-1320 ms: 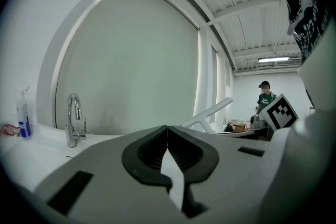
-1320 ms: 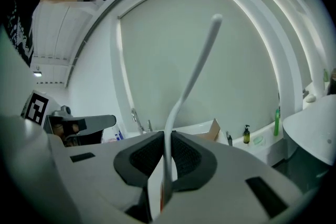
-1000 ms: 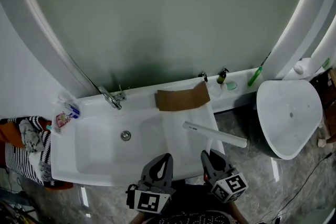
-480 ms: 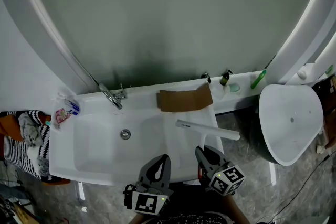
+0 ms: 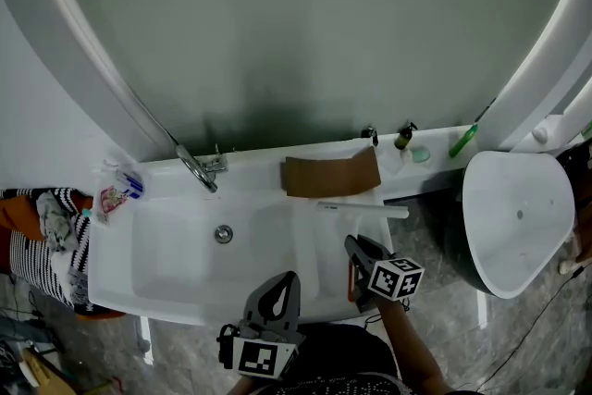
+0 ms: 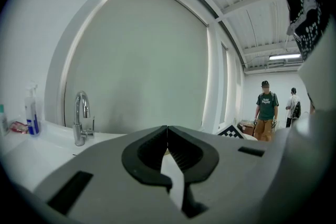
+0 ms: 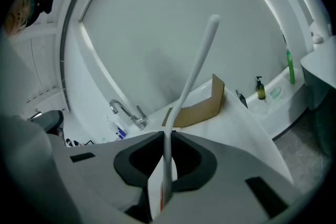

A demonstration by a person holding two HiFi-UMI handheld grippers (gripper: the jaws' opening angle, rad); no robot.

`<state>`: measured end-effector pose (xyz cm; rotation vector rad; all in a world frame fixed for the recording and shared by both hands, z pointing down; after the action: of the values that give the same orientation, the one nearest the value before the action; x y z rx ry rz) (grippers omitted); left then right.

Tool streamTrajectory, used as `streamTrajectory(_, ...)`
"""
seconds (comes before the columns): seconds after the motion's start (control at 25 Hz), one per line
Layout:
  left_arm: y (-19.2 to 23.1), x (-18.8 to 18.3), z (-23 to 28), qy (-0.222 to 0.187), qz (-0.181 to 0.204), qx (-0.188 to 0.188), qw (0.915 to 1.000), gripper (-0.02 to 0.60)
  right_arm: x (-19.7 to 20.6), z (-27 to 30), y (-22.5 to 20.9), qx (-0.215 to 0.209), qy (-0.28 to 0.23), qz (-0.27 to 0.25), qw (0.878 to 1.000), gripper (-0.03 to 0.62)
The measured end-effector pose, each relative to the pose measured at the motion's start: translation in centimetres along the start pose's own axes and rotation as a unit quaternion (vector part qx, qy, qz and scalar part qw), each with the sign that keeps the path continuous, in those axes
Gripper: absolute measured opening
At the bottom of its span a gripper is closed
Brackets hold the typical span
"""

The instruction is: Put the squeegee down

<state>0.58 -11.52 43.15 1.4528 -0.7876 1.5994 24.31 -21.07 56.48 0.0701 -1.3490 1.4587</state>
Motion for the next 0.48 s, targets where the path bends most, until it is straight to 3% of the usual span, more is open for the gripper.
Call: streamTrajectory(0.48,0.4,0.0,1.3,0.003,-0.012,-0.012,0.9998,0.006,0.8,2.5,-3.0,0.028,0.038,0.033,0.998,0.054)
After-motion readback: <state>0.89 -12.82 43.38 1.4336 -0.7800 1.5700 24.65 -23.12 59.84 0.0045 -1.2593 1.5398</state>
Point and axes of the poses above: the fingertips, and each gripper's own axes: z forward along the fingers, y to its left, x out of its underside, the point moved 10 cm from there along -z, backward along the fingers, and after that the axes turned 5 degrees about z, right-handed, at the moved point
